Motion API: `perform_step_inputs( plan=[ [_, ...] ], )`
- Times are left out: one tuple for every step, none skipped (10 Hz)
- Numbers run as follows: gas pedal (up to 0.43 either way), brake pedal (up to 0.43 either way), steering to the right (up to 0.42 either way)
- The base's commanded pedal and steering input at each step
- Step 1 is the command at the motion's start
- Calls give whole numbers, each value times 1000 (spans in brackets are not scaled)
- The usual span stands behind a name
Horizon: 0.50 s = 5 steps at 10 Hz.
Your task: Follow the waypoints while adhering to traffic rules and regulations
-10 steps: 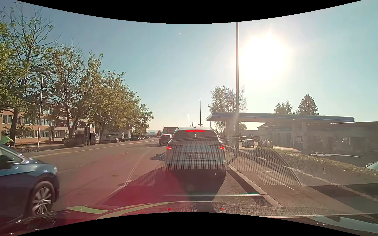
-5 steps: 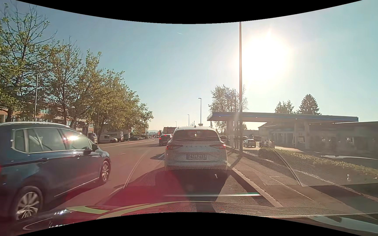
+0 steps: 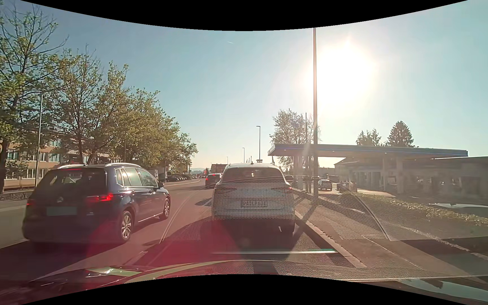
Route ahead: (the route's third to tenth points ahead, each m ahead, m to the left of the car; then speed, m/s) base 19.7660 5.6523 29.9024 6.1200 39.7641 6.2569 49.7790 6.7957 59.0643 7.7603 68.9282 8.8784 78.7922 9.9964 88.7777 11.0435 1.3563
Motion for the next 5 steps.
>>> perform_step_inputs(
  plan=[
    [0, 79, -9],
    [0, 91, -8],
    [0, 85, -8],
    [0, 85, -8],
    [0, 79, -6]
  ],
)
